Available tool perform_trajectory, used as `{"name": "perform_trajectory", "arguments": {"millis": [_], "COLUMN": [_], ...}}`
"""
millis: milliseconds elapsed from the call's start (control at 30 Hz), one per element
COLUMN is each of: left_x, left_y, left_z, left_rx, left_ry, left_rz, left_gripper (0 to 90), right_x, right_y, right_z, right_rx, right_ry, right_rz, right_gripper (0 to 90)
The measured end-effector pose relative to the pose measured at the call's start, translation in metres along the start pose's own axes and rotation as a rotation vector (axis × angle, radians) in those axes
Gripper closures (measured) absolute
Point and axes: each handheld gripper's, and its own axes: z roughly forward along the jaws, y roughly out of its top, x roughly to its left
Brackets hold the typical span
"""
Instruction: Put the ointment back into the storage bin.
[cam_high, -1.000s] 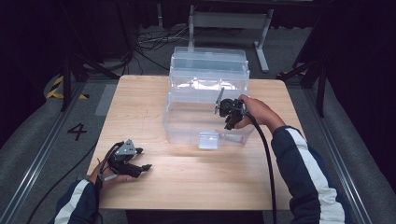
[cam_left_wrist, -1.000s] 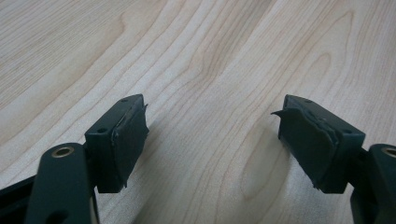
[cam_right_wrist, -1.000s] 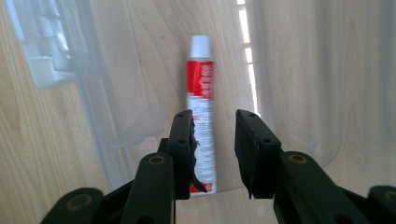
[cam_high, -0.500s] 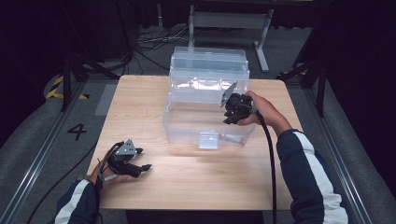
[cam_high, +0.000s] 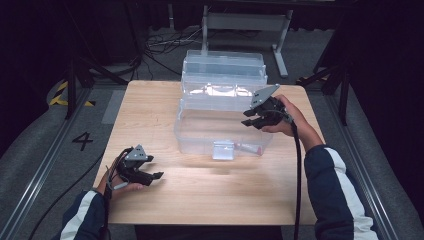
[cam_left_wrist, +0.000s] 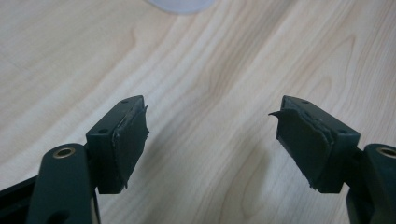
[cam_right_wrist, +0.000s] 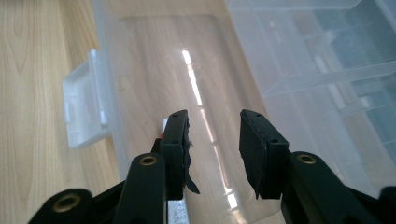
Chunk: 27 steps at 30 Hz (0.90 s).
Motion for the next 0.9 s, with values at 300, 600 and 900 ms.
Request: {"name": "perform_trajectory", "arguments": {"millis": [300, 600, 900], "left_x": [-0.005, -0.010, -0.015], "left_y": [0.035, 0.068, 0.098], "left_z": [-0.015, -0.021, -0.015], "left_rx": [-0.054, -0.105, -0.116], "left_ry": [0.070, 0.074, 0.055], "left_rz": [0.060, 0.100, 0.146], "left_gripper": [30.1, 33.5, 33.5], "right_x": [-0.011, -0.025, -0.050], "right_y": [-0.010, -0.008, 0.002], "right_z": [-0.013, -0.028, -0.033], "right_rx": [-0.090, -0.163, -0.200], "right_ry": [-0.079, -0.149, -0.214], "right_rz": [0.062, 0.097, 0.148], "right_gripper": [59.1, 57.3, 54.2]}}
